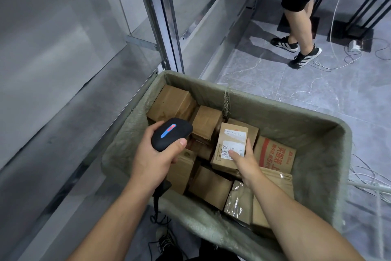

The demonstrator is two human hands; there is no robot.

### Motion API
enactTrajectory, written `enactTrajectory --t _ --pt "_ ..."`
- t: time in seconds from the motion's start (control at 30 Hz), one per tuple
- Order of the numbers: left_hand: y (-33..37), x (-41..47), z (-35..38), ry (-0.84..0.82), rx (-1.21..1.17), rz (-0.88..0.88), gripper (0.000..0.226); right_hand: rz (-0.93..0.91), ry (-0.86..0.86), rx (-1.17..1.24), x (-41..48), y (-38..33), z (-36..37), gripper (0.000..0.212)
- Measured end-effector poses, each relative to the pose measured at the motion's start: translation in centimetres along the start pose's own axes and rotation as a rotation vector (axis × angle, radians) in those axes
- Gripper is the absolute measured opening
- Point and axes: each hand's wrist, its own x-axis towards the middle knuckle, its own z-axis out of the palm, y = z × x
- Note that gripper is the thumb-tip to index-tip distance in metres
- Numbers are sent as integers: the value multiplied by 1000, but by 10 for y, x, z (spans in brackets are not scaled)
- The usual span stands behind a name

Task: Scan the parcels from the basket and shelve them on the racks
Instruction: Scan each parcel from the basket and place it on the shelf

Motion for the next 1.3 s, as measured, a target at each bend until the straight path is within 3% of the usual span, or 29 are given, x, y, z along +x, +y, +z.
enactTrajectory --t 0.13,0.37,0.7,1.03,1.3 --pt "-3 -2 -5 44 3 -4 71 1 -18 67 3 -6 5 80" --pt "-2 -18 -17 88 -12 9 68 -33 -72 41 -7 -13 7 82" --pt "-4 -63 -46 108 -101 76 56 -223 -111 13 -48 -27 12 82" --pt "1 -141 -115 156 13 240 63 -475 -293 -277 -130 -83 51 89" --pt "22 -205 -172 196 208 410 59 -811 -422 -744 -210 -169 112 88"
